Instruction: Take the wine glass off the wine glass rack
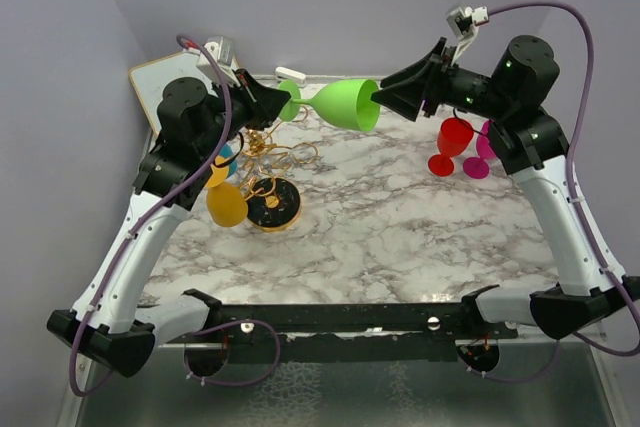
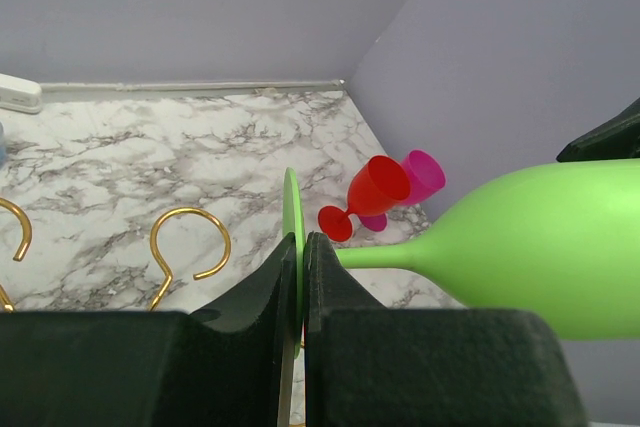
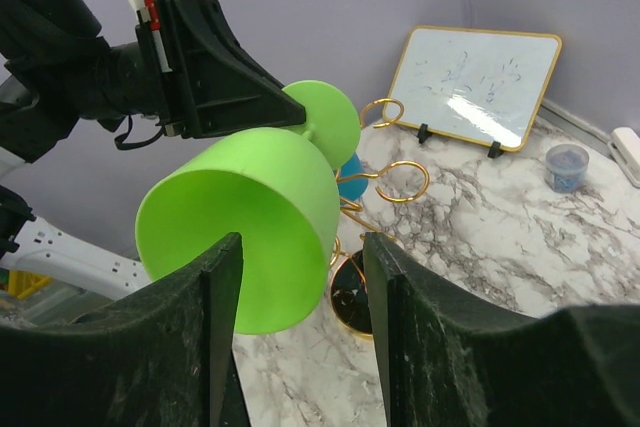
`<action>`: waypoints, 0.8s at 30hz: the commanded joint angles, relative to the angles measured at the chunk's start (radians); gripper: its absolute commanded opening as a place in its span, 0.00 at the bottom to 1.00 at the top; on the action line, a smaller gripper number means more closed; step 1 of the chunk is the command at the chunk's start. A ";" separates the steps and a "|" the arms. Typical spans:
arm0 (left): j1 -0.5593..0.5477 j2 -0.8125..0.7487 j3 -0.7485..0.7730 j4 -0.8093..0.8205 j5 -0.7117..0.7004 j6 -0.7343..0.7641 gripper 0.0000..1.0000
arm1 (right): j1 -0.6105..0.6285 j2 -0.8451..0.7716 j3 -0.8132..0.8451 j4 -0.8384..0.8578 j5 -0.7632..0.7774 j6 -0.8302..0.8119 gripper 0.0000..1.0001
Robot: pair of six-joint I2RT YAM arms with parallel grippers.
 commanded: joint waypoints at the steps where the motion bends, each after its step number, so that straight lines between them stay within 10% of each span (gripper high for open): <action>1: 0.005 0.008 0.032 0.060 0.043 -0.023 0.00 | -0.003 0.022 -0.002 0.018 -0.028 0.010 0.50; 9: 0.005 0.037 0.044 0.072 0.062 -0.037 0.00 | -0.002 0.057 0.014 0.008 -0.022 0.008 0.41; 13: 0.005 0.050 0.050 0.070 0.065 -0.033 0.00 | -0.002 0.066 0.017 0.004 -0.013 0.004 0.04; 18: 0.005 0.054 0.050 0.059 0.051 -0.015 0.02 | -0.003 0.062 0.019 -0.024 0.056 -0.005 0.01; 24: 0.005 0.055 0.057 0.023 0.000 0.016 0.59 | -0.002 0.033 0.022 -0.040 0.151 -0.010 0.01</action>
